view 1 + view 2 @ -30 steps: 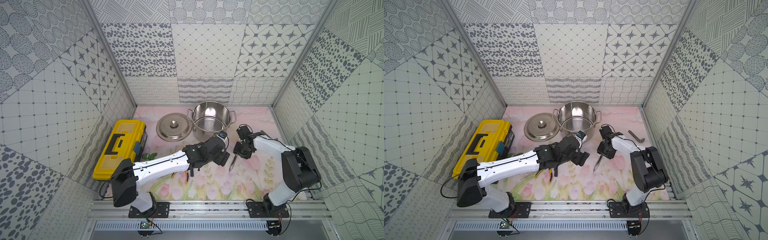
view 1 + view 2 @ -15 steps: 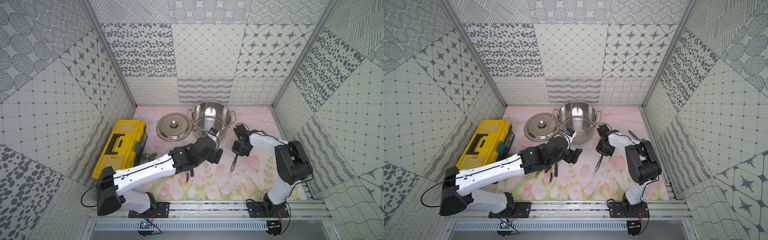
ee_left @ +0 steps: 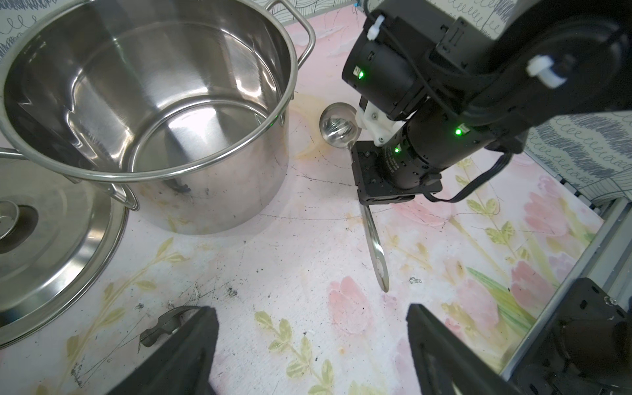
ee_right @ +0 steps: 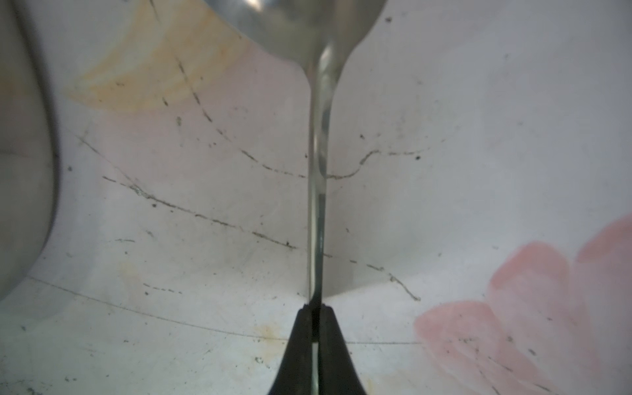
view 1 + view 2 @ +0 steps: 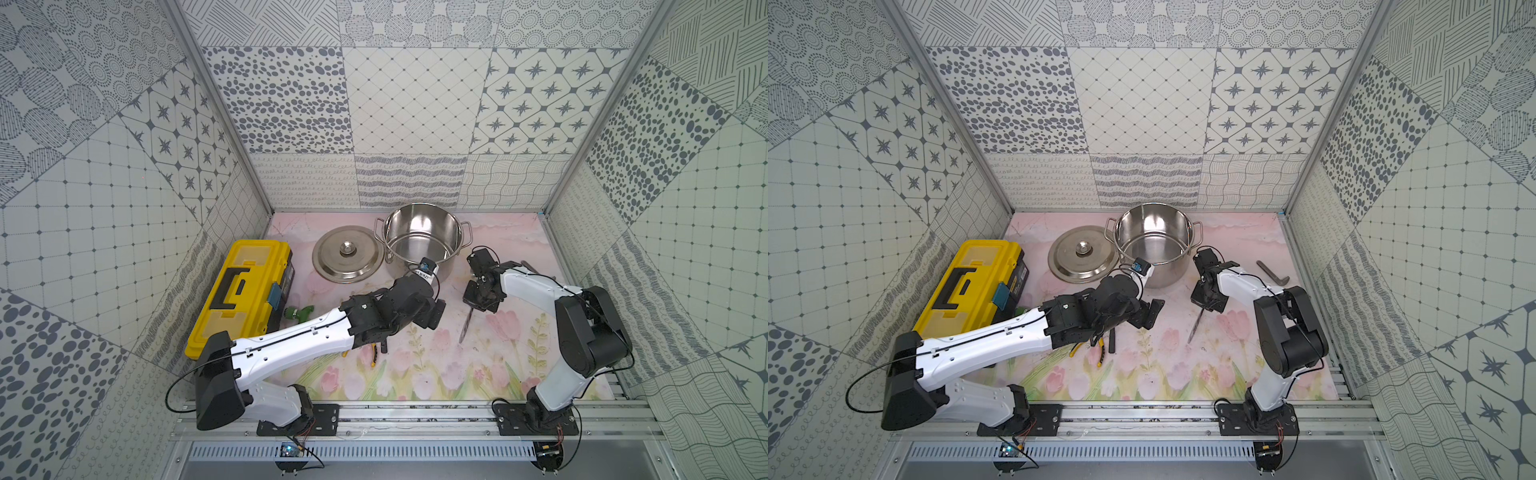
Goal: Stir the soup with a spoon
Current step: Pick up the spoon from the center of the board.
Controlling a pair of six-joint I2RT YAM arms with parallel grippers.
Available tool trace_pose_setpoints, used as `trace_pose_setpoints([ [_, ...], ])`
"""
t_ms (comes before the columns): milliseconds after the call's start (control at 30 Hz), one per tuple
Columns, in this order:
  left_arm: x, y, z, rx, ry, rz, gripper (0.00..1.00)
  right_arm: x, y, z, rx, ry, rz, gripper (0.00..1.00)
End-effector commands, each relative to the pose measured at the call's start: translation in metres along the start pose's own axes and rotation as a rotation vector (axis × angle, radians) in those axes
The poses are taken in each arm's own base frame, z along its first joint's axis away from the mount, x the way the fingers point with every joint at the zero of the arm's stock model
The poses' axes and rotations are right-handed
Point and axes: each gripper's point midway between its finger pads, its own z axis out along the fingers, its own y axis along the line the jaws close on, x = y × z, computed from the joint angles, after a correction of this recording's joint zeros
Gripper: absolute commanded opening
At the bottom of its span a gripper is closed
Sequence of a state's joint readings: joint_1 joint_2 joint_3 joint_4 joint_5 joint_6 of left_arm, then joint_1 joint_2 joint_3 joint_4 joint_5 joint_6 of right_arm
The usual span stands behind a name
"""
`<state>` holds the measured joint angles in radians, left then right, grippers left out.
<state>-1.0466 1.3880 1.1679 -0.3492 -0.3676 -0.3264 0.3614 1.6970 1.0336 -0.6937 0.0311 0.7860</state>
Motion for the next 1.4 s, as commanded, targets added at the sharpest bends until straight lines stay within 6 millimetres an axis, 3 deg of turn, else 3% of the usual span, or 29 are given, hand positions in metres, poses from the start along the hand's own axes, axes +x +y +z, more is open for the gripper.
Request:
trace_pose_setpoints([
  [0,0.004,-0.011,0.015,0.060,0.036,0.028,0.90,0.013,-0.001,0.016,0.023,0.040,-0.011,0.00],
  [267,0.026,-0.043,0.070,0.126,0.124,0.110,0.83,-0.001,0.016,-0.001,-0.026,0.003,0.009,0.00],
  [467,0.048,-0.082,0.115,0.163,0.198,0.185,0.78,0.001,0.019,0.003,-0.032,0.030,0.020,0.00],
  [667,0.070,-0.087,0.147,0.138,0.245,0.118,0.72,0.001,0.022,0.005,-0.028,0.045,0.019,0.00],
  [1000,0.099,-0.096,0.167,0.182,0.313,-0.052,0.63,0.005,0.020,0.007,-0.028,0.062,0.012,0.00],
  [1100,0.106,-0.089,0.171,0.164,0.326,-0.113,0.59,0.006,0.021,0.008,-0.032,0.069,0.014,0.00],
  [1167,0.102,-0.077,0.164,0.097,0.299,-0.117,0.51,0.006,0.022,0.008,-0.036,0.072,0.016,0.00],
  [1267,0.078,-0.063,0.145,0.068,0.164,-0.146,0.57,0.006,0.022,0.008,-0.036,0.074,0.011,0.00],
  [1367,0.079,-0.058,0.140,0.042,0.168,-0.153,0.58,0.008,0.021,0.010,-0.033,0.080,0.008,0.00],
])
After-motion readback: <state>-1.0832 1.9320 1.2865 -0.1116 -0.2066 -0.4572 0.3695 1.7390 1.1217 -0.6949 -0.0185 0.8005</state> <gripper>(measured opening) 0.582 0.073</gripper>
